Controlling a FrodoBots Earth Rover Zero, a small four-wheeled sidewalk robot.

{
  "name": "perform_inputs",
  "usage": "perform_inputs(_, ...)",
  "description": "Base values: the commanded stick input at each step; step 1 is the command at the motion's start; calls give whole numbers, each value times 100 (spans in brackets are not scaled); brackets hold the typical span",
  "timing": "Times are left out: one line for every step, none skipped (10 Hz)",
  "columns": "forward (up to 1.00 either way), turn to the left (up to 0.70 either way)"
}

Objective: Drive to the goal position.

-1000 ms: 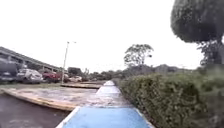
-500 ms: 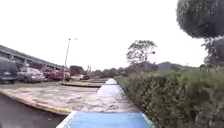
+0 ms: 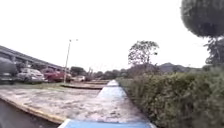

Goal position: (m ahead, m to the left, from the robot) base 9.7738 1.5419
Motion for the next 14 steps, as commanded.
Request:
perform_inputs(50,0)
perform_inputs(50,0)
perform_inputs(50,0)
perform_inputs(50,0)
perform_inputs(50,0)
perform_inputs(50,0)
perform_inputs(50,0)
perform_inputs(50,0)
perform_inputs(50,0)
perform_inputs(50,0)
perform_inputs(50,0)
perform_inputs(50,0)
perform_inputs(50,0)
perform_inputs(50,0)
